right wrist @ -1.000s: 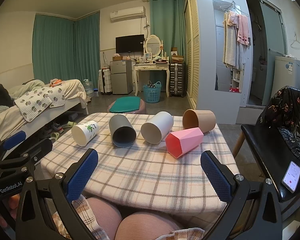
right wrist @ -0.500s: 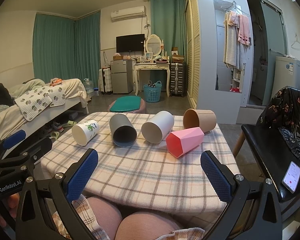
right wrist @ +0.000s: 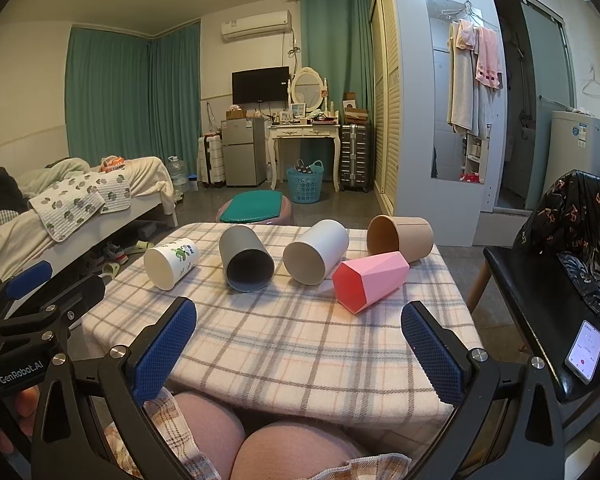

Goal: Flip cup upside down

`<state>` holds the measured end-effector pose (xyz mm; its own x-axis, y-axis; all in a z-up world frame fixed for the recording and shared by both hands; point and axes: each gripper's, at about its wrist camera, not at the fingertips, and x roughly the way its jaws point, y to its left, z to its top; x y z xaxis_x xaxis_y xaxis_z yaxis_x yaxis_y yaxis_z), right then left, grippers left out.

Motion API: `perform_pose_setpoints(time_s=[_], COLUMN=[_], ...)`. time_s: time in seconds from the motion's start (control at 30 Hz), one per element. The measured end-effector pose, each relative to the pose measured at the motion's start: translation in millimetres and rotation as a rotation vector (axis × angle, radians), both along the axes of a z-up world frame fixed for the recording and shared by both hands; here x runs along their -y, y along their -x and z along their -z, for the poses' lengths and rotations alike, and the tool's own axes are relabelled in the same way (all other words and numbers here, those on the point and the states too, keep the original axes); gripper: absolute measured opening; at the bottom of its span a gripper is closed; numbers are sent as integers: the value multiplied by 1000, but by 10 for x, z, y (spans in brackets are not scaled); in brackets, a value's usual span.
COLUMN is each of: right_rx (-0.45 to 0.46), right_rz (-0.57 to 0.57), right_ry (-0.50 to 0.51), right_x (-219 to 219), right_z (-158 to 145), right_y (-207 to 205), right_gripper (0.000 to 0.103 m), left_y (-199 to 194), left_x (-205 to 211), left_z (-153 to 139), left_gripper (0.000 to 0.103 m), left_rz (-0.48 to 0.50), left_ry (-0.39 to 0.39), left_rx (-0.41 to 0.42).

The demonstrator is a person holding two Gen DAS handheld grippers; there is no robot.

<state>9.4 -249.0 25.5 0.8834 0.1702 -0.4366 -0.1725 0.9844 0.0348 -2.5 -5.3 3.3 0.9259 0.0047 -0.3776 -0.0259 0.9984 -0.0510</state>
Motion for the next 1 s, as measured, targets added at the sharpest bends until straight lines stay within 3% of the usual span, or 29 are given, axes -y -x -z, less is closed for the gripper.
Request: perform_pose_setpoints(time_s=[0.63,1.0], right_rx=[-13,-58], right_rz=[-5,-13], right_ry=[2,9], right_x=[-15,5], right_z=[47,51], right_y=[-23,-389], right_gripper=[103,103], left_y=[-25,-522], left_x=[-39,-221], left_z=[54,-8], left_gripper=[103,103], left_rz=[11,-2], left_ry=[15,23], left_rx=[-3,-64])
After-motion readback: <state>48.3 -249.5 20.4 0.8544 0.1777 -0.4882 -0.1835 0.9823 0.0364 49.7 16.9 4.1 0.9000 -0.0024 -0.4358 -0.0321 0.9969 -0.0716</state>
